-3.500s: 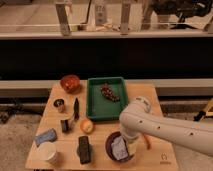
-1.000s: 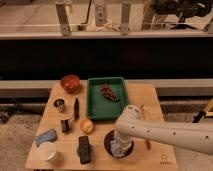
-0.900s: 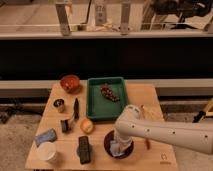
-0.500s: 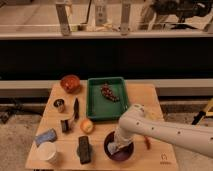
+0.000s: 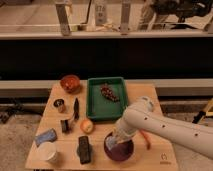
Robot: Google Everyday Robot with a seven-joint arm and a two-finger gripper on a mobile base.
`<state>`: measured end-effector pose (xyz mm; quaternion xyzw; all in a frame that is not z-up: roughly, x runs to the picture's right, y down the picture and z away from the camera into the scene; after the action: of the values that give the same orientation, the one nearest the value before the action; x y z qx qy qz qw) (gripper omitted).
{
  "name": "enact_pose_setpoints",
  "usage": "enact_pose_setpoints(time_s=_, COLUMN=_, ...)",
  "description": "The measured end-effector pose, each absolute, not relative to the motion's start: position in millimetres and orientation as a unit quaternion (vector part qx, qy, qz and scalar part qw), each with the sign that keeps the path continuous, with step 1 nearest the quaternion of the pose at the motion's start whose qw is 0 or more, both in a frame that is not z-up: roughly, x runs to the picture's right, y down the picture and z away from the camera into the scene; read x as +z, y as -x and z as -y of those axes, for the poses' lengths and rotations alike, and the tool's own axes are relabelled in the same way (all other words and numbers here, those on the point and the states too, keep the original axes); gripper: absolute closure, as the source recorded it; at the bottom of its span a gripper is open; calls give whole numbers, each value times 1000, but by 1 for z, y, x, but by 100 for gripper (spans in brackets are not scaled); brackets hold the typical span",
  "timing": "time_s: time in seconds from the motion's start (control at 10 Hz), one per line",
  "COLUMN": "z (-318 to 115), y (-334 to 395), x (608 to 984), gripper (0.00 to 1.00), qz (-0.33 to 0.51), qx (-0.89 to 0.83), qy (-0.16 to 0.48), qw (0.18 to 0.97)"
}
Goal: Place towel in table surface
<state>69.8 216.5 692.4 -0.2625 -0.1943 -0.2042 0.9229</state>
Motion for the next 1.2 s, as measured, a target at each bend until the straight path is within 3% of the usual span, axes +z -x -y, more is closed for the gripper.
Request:
enact_pose_setpoints(time_s=0.6, z=-203, y=-208, x=689, gripper=100, qz=140, qx=-105, qy=235, qw=956)
enact_pose_setpoints(time_s=1.2, z=-265, y=-304, x=731, gripper=100, qz=70, qx=-140, qy=259, qw=953)
